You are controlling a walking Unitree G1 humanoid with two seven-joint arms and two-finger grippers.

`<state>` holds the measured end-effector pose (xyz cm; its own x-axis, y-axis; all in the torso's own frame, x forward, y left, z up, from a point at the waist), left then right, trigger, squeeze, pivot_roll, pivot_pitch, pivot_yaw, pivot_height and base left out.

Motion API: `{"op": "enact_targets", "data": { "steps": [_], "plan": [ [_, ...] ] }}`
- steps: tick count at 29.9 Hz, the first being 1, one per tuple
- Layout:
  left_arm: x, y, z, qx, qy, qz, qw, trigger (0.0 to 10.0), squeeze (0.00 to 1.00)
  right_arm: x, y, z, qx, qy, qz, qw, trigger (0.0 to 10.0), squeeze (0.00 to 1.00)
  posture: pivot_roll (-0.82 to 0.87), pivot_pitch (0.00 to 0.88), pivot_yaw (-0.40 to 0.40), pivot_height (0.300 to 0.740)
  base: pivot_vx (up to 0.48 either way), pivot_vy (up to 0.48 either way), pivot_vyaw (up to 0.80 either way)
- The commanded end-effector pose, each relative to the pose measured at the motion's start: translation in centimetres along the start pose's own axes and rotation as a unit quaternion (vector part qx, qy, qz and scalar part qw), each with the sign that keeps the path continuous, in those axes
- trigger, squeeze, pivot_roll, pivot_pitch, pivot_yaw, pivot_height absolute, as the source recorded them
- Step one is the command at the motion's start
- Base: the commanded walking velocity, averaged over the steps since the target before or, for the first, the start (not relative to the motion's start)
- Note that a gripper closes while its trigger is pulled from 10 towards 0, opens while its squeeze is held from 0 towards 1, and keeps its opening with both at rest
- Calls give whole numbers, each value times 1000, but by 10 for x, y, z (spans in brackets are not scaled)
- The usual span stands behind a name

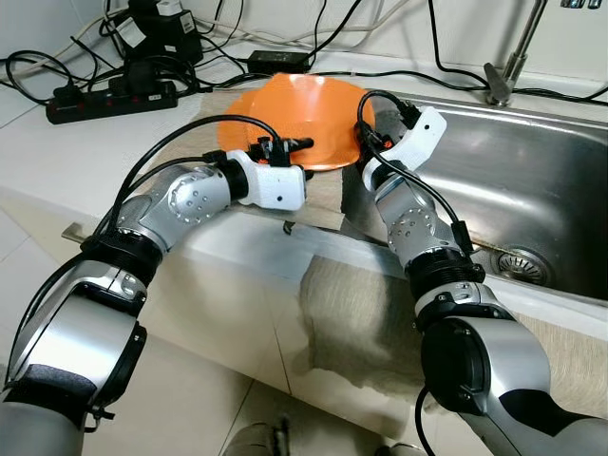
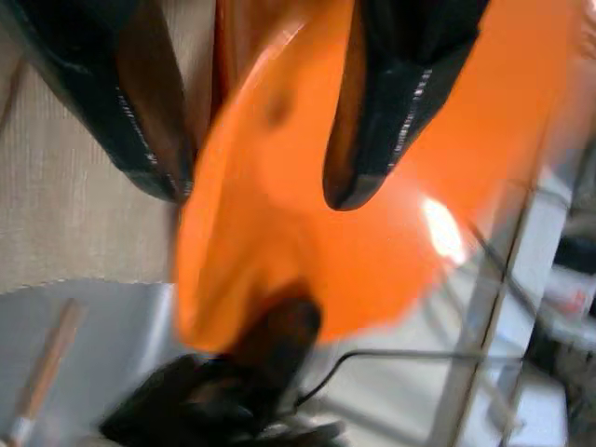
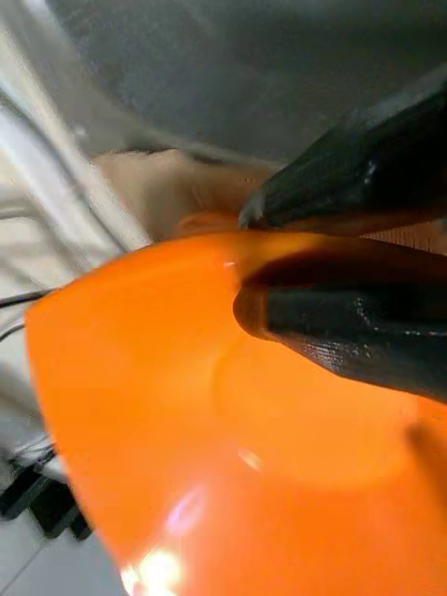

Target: Kitchen organization

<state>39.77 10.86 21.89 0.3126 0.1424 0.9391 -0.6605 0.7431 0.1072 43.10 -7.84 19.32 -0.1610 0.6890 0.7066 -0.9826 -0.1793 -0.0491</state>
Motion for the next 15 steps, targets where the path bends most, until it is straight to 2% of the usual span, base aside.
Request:
{"op": "enact_targets", "data": {
  "steps": [1,6,7,8,10,11,13,15],
  "plan": [
    [53,21,-5,-2,61,105,993,10000,1000,-15,5,-18,37,23,-24,999,0,0,46,0,59,740,0,0,0],
    [52,28,-5,-16,135,108,985,10000,1000,-17,6,-18,37,25,-26,999,0,0,53,2,56,740,0,0,0],
    [50,30,-4,-21,152,104,983,10000,957,-17,6,-19,37,25,-27,999,0,0,56,2,55,740,0,0,0],
    [47,32,-2,-30,183,93,978,10000,0,-17,6,-20,38,27,-26,999,0,0,58,3,54,740,0,0,0],
    [46,32,-2,-33,189,90,977,10000,0,-17,6,-20,38,28,-26,999,0,0,58,3,54,740,0,0,0],
    [44,34,0,-40,206,83,974,10000,0,-17,6,-20,39,28,-26,999,0,0,59,4,53,740,0,0,0],
    [38,38,6,-59,252,59,964,10000,0,-17,6,-20,38,32,-27,998,0,0,60,5,51,740,0,0,0],
    [32,44,19,-93,310,24,946,10000,0,-17,5,-18,35,41,-30,998,0,0,60,7,49,740,0,0,0]
  ]
}}
Point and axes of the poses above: a point about 5 cm out from each wrist's last joint towards the gripper, its own y axis pointing back from the gripper into the wrist, its own z axis along the axis of the wrist's last joint, x = y × z, the point moved 3 cm from there along -y, pointing out of the wrist towards the gripper, and after that the axes turned 7 degrees about -y, right-handed, at the moved point
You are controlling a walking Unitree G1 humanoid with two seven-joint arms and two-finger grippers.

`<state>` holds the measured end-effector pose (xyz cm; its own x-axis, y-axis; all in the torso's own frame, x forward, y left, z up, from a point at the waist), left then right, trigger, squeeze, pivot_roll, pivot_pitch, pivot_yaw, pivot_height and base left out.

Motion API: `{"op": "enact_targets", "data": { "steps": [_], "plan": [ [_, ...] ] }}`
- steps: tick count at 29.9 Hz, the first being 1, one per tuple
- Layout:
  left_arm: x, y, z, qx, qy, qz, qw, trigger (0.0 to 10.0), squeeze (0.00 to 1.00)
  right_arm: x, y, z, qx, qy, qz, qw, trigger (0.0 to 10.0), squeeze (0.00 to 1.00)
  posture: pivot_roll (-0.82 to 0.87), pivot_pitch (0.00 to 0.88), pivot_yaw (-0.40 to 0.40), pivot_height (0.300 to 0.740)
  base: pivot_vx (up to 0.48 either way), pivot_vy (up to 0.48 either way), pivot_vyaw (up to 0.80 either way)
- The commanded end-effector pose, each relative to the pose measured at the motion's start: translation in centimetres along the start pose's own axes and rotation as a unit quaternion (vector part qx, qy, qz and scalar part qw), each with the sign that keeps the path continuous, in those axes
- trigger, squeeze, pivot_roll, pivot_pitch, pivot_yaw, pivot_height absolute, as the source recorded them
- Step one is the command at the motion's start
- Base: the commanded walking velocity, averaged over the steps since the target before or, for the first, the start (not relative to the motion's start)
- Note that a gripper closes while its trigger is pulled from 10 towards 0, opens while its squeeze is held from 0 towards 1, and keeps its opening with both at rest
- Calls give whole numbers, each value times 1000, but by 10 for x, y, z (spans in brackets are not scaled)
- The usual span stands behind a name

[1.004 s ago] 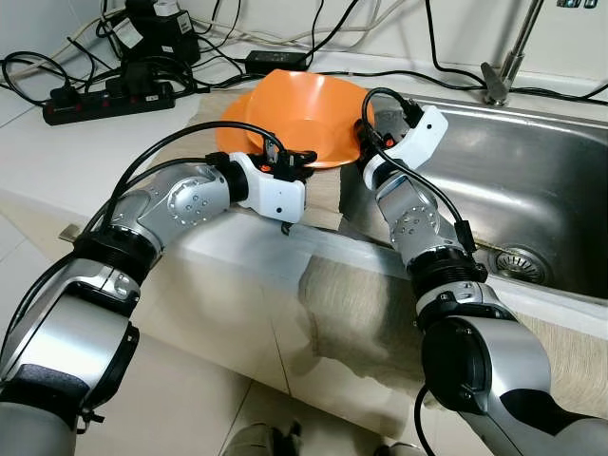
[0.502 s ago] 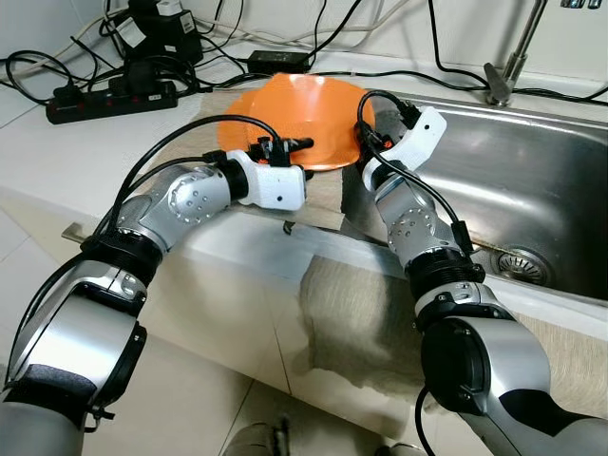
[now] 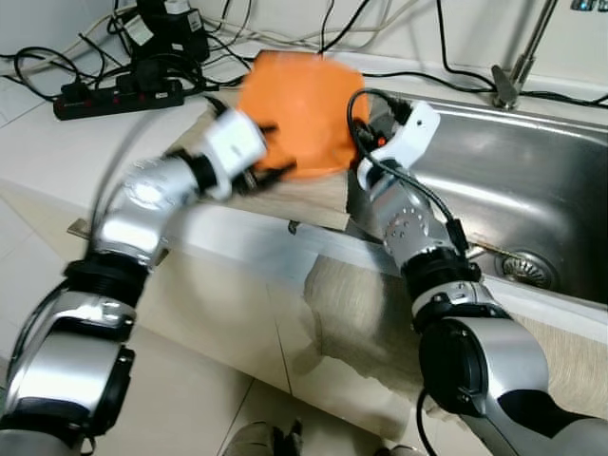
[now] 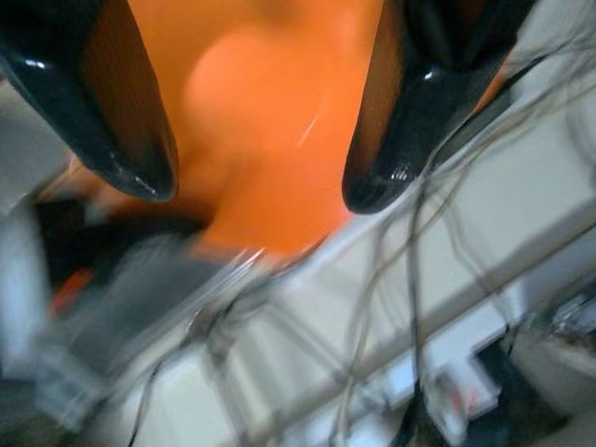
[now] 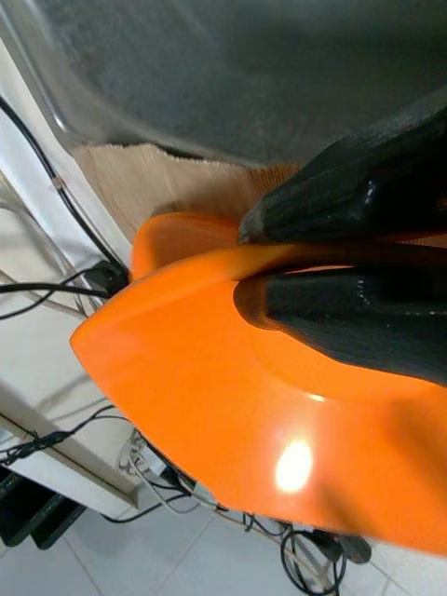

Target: Kitchen organization

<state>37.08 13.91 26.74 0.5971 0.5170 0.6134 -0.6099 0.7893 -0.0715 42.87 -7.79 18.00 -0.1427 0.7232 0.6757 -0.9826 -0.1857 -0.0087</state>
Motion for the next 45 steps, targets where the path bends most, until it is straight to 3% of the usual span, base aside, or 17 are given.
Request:
{"op": "enact_targets", "data": {
  "steps": [1,3,9,19,25,29,45],
  "plan": [
    [-15,2,4,-15,61,-41,997,10000,0,-9,2,-8,18,22,-21,999,0,0,60,7,49,740,0,0,0],
    [-20,5,14,-36,101,-60,992,10000,0,-10,2,-8,17,24,-25,999,0,0,59,8,49,740,0,0,0],
    [-14,9,40,-76,140,-45,986,10000,0,-13,2,-7,17,27,-29,999,0,0,62,8,44,740,0,0,0],
    [-32,17,23,-21,170,-46,984,10000,0,5,-2,6,-9,47,4,999,0,0,58,3,44,740,0,0,0],
    [-37,17,20,-15,187,-47,981,10000,0,5,-2,17,-32,53,3,998,0,0,56,1,44,740,0,0,0],
    [-45,21,6,6,200,-43,979,10000,0,7,-3,32,-54,72,7,996,0,0,53,0,44,740,0,0,0],
    [-46,22,-8,22,227,-37,973,10000,0,12,-2,84,-112,112,21,987,0,0,44,0,46,740,0,0,0]
  ]
}}
Point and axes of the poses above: a point about 5 cm out from each wrist's last joint towards the gripper, its own y axis pointing back from the gripper into the wrist, its own z axis along the axis of the wrist's last joint, x = y × z, the point moved 3 cm from there along -y, pointing out of the wrist towards the gripper, and after that the axes turned 7 degrees about -y, right-handed, at the moved point
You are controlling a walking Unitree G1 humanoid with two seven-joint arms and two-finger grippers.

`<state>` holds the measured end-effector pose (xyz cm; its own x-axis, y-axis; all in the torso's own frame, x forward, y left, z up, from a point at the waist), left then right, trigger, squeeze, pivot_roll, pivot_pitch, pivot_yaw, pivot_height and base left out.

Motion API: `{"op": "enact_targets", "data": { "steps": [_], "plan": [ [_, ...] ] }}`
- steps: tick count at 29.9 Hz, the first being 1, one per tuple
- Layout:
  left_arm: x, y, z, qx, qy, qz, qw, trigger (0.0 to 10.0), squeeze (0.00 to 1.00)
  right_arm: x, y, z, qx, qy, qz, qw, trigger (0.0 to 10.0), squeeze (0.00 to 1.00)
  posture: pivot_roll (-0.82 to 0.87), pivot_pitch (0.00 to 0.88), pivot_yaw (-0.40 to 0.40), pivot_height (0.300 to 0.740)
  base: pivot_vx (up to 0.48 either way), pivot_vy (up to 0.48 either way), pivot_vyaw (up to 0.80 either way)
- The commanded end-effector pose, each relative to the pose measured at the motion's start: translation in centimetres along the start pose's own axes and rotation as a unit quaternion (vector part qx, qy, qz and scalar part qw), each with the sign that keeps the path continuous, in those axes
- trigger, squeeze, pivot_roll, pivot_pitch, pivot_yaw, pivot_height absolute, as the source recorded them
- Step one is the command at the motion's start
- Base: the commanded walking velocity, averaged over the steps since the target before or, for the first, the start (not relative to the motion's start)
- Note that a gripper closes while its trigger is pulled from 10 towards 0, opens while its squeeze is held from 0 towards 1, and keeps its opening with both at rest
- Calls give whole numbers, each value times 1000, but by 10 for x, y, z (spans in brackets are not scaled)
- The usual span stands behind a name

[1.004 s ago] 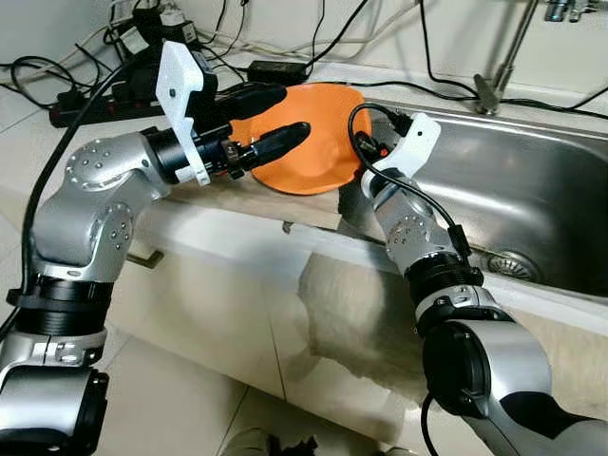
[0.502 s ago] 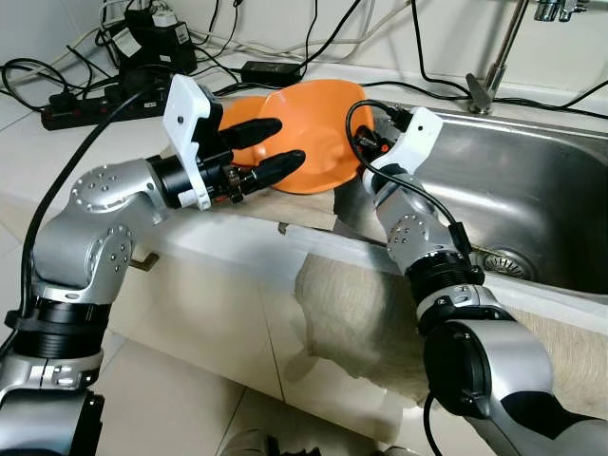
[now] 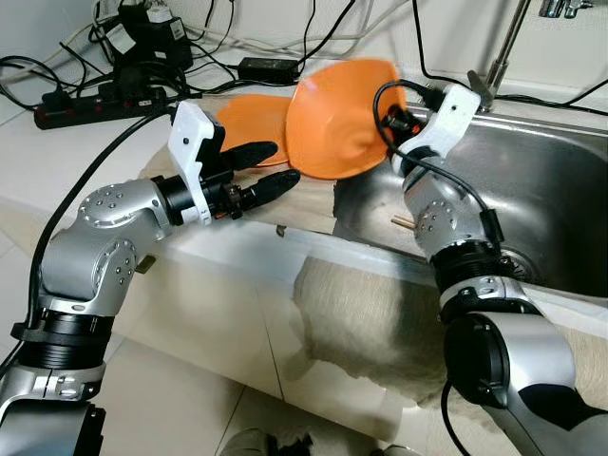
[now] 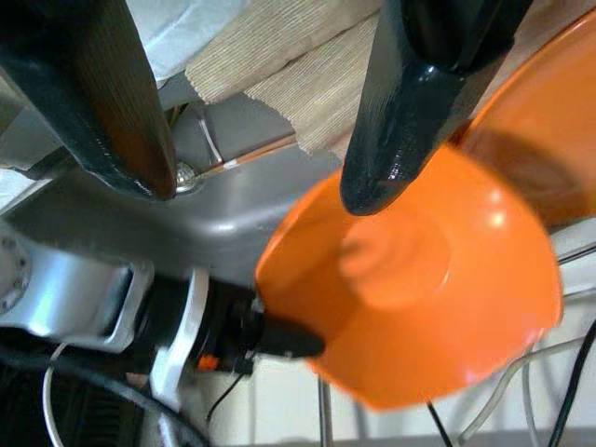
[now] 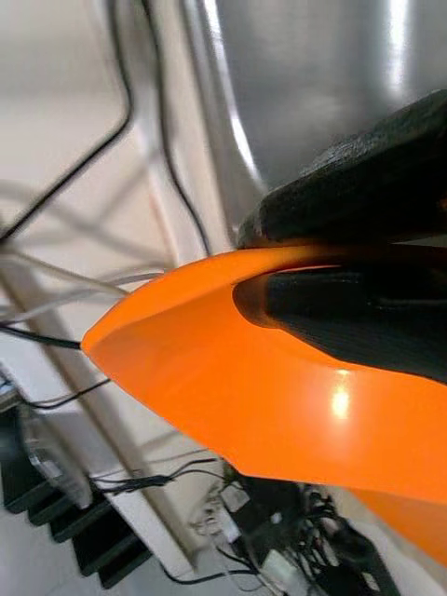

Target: Kitchen organization

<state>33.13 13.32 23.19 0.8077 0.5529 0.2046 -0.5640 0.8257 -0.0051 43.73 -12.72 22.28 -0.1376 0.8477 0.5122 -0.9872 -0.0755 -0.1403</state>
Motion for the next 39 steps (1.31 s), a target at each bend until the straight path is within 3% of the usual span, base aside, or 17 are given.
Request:
{"op": "enact_targets", "data": {
  "steps": [1,3,9,11,12,13,23,27,31,36,39],
  "plan": [
    [3,0,-2,3,1,4,1000,10000,0,16,-6,21,-29,8,24,999,0,0,44,0,46,740,0,0,0],
    [4,0,-2,4,1,6,1000,10000,0,14,-6,25,-32,12,22,999,0,0,43,0,45,740,0,0,0],
    [11,-2,-7,6,7,18,1000,10000,0,-17,-5,36,-27,82,-16,996,0,0,39,0,48,740,0,0,0],
    [11,-2,-9,8,8,18,1000,10000,0,-28,-4,39,-25,94,-31,995,0,0,38,0,48,740,0,0,0],
    [10,-3,-11,10,9,18,1000,10000,0,-42,-2,42,-24,99,-54,993,0,0,38,0,48,740,0,0,0],
    [10,-3,-11,10,9,18,1000,10000,0,-42,-2,42,-24,99,-54,993,0,0,38,0,48,740,0,0,0],
    [12,-3,-12,13,7,20,1000,10000,0,-86,7,50,0,174,-122,977,0,0,43,0,52,740,0,0,0],
    [13,-3,-13,13,6,22,1000,10000,0,-99,13,35,39,247,-135,959,0,0,42,0,52,740,0,0,0],
    [15,-3,-15,18,2,26,999,10000,0,-104,20,11,82,330,-133,931,0,0,43,0,52,740,0,0,0],
    [16,-4,-15,20,-1,27,999,10000,0,-109,26,-7,111,372,-133,912,0,0,45,0,51,740,0,0,0],
    [16,-3,-15,21,-3,27,999,10000,0,-113,31,-16,129,411,-135,892,0,0,49,0,50,740,0,0,0]
  ]
}}
Point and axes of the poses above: a point about 5 cm out from each wrist's last joint towards the gripper, its own y axis pointing back from the gripper into the wrist, its own z axis along the axis of the wrist's last joint, x = y × z, the point moved 3 cm from there along -y, pointing out of the wrist towards the gripper, and after that the axes turned 7 degrees about -y, right-handed, at the moved point
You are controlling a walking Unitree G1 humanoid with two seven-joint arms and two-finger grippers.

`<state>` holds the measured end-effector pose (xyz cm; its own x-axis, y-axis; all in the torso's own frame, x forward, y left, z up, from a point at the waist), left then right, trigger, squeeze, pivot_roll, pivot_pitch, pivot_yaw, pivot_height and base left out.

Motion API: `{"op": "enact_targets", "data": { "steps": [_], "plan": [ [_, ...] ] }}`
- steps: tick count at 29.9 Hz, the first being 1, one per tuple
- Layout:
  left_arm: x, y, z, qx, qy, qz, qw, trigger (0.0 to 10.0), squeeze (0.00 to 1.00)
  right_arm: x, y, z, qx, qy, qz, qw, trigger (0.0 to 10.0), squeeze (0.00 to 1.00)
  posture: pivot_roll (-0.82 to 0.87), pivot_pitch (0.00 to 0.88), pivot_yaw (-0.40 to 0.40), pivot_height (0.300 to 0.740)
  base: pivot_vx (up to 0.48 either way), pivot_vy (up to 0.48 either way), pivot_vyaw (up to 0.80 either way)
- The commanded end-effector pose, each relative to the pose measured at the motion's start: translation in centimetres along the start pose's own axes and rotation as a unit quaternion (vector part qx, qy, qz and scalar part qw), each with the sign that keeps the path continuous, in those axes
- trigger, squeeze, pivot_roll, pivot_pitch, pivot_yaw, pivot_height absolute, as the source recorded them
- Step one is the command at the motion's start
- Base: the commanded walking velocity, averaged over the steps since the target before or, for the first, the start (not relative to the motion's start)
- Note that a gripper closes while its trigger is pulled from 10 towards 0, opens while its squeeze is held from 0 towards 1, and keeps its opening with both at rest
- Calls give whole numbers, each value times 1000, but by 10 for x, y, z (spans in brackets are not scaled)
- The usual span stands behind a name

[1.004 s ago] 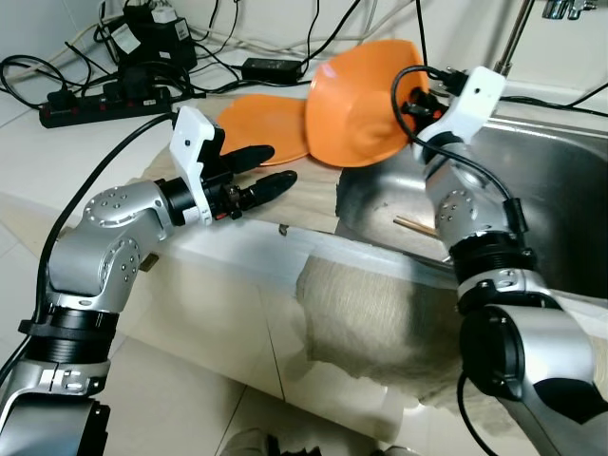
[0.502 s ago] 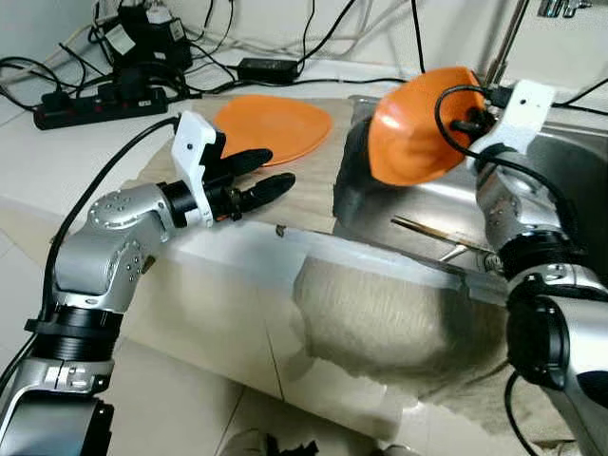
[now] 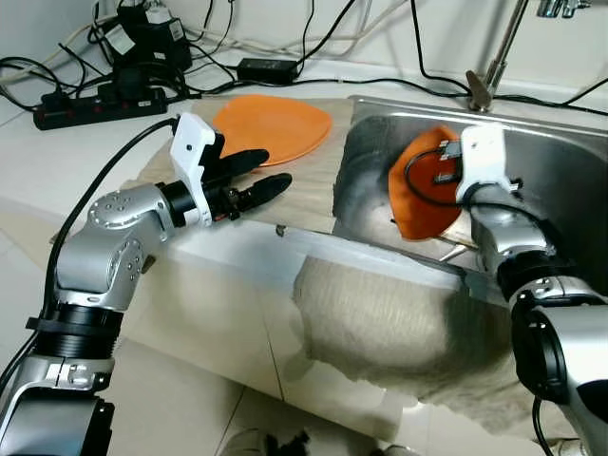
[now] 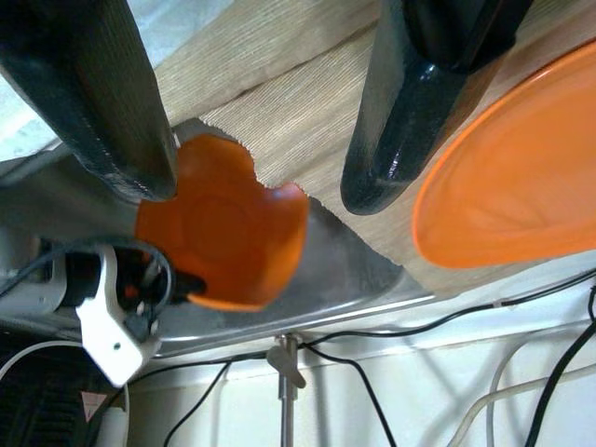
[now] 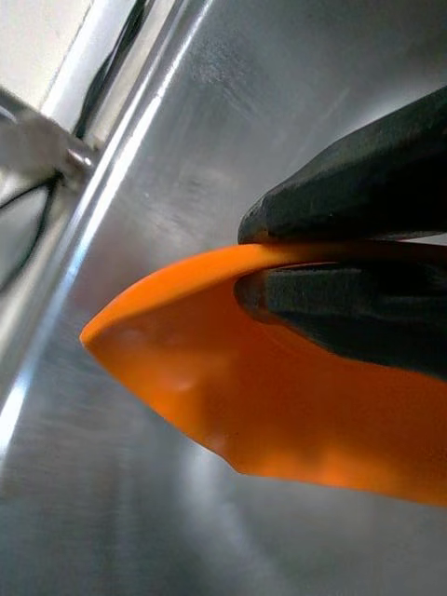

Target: Kitchen organization

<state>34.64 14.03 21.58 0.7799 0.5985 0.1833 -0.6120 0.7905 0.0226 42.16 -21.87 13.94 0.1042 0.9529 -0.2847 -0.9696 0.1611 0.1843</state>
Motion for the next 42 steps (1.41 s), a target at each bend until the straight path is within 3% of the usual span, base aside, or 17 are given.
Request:
{"op": "enact_targets", "data": {
  "steps": [1,3,4,10,11,12,13,15,17,18,23,34,39,42],
  "plan": [
    [3,0,5,2,-15,1,1000,10000,0,2,0,5,-14,29,-4,999,0,0,49,0,50,740,0,0,0],
    [3,0,5,2,-16,1,1000,10000,0,5,0,0,-7,45,-1,999,0,0,53,0,50,740,0,0,0],
    [3,0,5,2,-17,1,1000,10000,0,7,1,-4,-1,52,4,999,0,1000,53,0,50,740,0,0,0],
    [4,1,5,5,-20,3,1000,10000,0,17,4,-21,27,87,22,996,0,1000,58,5,49,740,0,0,0],
    [4,1,5,6,-20,3,1000,10000,0,20,6,-27,36,101,27,994,3961,1000,58,5,49,740,0,0,0],
    [4,1,5,6,-21,3,1000,10000,0,20,6,-29,40,106,29,993,3961,1000,58,5,49,740,0,0,0],
    [4,1,5,6,-21,3,1000,10000,0,20,7,-33,47,110,28,992,10000,1000,59,8,49,740,0,0,0],
    [5,1,5,7,-21,3,1000,10000,0,20,8,-36,51,114,27,992,10000,1000,59,8,49,740,0,0,0],
    [5,2,5,8,-23,4,1000,10000,0,22,10,-44,62,157,34,985,10000,1000,61,10,49,740,0,0,0],
    [5,2,5,8,-23,4,1000,10000,0,22,10,-44,62,157,34,985,10000,1000,61,10,49,740,0,0,0],
    [5,2,5,10,-24,4,1000,10000,0,24,6,-22,9,276,31,961,10000,1000,63,11,49,740,0,0,0],
    [5,0,4,11,-28,2,1000,10000,0,34,6,-19,-6,300,38,953,10000,1000,53,10,50,740,0,0,0],
    [5,1,3,14,-31,2,999,10000,0,35,3,3,-45,306,24,951,10000,1000,56,11,52,740,0,0,0],
    [6,1,3,15,-32,3,999,10000,0,35,1,23,-86,337,1,937,10000,1000,56,11,51,740,0,0,0]
  ]
}}
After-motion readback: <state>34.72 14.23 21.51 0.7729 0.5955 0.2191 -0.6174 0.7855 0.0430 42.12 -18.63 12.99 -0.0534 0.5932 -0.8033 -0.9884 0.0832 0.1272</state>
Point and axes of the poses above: a point about 5 cm out from each wrist's last joint towards the gripper, its own y axis pointing back from the gripper into the wrist, its own z axis along the axis of the wrist's last joint, x = y × z, the point moved 3 cm from there along -y, pointing out of the wrist towards the gripper, and after that the axes turned 7 degrees about -y, right-handed, at the moved point
